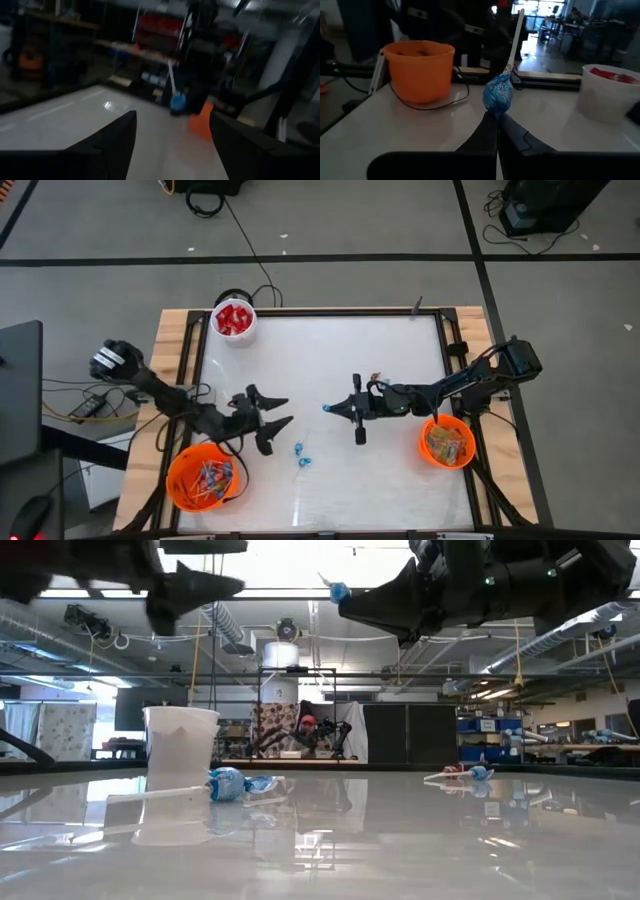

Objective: Sort candy by brand, put in halloween buckets
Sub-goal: Put the blue sucker into the left orange bucket

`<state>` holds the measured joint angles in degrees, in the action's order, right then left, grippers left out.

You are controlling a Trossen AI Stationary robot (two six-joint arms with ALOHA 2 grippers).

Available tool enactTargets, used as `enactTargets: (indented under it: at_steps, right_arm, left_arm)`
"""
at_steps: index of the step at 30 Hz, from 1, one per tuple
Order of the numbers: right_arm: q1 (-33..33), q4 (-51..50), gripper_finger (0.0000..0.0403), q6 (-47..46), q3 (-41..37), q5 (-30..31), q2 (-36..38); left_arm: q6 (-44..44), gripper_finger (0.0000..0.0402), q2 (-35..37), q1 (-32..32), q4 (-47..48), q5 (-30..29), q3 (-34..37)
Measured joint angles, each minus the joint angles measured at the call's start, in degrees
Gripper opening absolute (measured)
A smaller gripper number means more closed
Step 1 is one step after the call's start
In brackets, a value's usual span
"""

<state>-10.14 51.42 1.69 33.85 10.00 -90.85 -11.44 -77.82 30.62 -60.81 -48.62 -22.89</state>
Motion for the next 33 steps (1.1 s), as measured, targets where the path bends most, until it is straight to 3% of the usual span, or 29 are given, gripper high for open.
enactTargets:
  at_steps: [4, 9, 17, 22, 27, 33]
  right_arm:
    - [0.0, 0.3, 0.0008, -0.4, 0.0, -4.0, 0.0]
    - [0.0, 0.3, 0.0008, -0.1, 0.0, -5.3, 0.0]
    - [-0.4, -0.4, 0.0008, 1.2, 0.0, -6.2, 0.0]
    - [-0.4, -0.6, 0.0009, 1.5, 0.0, -6.2, 0.0]
    - [-0.4, -1.2, 0.0009, 1.5, -0.1, -6.2, 0.0]
    - [-0.4, -1.6, 0.0009, 1.3, -0.1, -6.2, 0.0]
  left_arm:
    - [2.0, 0.0258, -6.8, -3.6, -9.6, 3.7, 0.2]
    - [2.4, 0.0253, -13.3, -6.6, -10.2, 7.4, -4.3]
    - [9.1, 0.0253, -19.4, -9.1, -10.2, 8.3, -12.3]
    - [11.4, 0.0244, -21.4, -10.4, -10.0, 14.2, -15.4]
    - [11.4, 0.0186, -22.0, -10.8, -10.0, 16.4, -16.1]
    - [11.3, 0.0049, -22.0, -10.6, -9.7, 14.8, -15.7]
